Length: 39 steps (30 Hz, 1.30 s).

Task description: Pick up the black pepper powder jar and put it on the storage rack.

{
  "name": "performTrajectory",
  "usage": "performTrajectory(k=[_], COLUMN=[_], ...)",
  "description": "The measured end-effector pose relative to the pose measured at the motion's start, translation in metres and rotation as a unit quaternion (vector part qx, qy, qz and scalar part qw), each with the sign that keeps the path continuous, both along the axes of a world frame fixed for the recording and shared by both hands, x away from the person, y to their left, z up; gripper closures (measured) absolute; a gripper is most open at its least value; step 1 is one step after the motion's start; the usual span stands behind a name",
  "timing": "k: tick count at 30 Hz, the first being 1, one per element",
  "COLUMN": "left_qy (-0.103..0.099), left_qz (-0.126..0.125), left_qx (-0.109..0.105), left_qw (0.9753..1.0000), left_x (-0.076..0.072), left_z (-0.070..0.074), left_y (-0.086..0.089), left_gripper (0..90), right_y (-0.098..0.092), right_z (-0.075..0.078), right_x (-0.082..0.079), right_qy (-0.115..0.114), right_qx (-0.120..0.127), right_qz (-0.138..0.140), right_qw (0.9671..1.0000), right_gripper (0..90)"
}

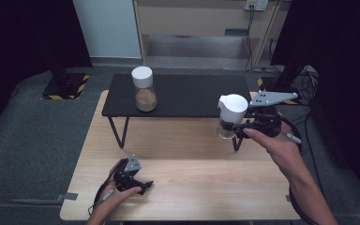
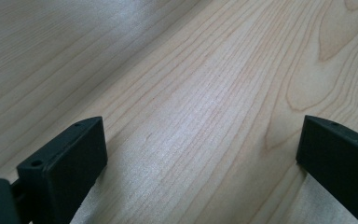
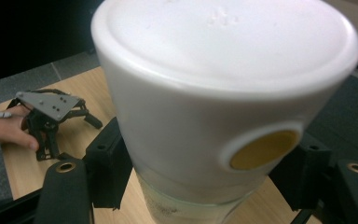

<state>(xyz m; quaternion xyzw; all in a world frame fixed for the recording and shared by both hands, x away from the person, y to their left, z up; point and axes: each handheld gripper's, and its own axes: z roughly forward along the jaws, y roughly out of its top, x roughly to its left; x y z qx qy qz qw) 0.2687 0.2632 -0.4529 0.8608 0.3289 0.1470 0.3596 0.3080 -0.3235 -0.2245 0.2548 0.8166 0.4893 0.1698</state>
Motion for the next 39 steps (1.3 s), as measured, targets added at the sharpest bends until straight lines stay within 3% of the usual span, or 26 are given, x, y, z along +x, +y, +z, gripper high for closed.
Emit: performTrajectory(k=[18, 39], left_qy=[0.002, 0.002], left_qz=[-0.002, -0.001], left_qx=[0.000, 0.001], left_qw=[1.0000, 1.0000], left_x=[0.001, 0.001], left_z=[0.000, 0.000], left_y=[0.000, 0.000], left_gripper=[0.0, 0.0], right_y=[0.020, 0.032], right_z=[0.010, 0.001], right_x=[0.037, 0.071], right_qy=[-0.004, -0.001], right_qx=[-0.012, 0.003], right_qz=[-0.032, -0.070], right_qw=[0.9994, 0.9975], right_gripper=[31.5, 31.4])
